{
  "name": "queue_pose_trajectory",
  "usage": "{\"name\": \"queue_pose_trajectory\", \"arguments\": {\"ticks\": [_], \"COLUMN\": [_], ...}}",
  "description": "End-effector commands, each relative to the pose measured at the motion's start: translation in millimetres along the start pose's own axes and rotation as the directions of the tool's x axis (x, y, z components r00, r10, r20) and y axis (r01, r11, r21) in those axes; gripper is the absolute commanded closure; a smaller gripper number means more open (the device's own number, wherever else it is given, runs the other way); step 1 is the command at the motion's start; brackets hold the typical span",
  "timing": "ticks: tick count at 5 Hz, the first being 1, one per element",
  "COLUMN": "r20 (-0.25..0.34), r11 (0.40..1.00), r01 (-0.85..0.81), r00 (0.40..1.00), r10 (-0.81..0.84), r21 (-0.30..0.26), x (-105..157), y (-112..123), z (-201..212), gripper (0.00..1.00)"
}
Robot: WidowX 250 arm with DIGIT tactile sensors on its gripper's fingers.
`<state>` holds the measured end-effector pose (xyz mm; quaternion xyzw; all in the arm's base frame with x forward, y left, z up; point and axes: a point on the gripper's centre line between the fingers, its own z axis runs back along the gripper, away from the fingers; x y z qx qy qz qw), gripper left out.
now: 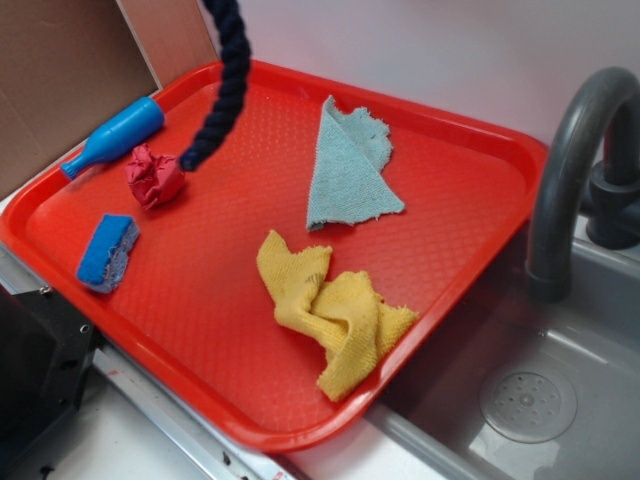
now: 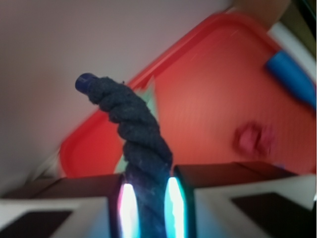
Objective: Grab the blue rope.
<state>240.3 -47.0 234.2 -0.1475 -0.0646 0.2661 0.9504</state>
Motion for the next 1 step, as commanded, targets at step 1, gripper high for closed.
{"name": "queue_pose_trajectory", "arguments": {"ticks": [1], "r20": [-0.044], "r11": [0.981], "r01": [0.189], "r00": [0.981], "r10": [-0.191], "r21": [-0.051], "x": [-4.4], "y": [28.3], "z": [45.5], "gripper": [1.00]}}
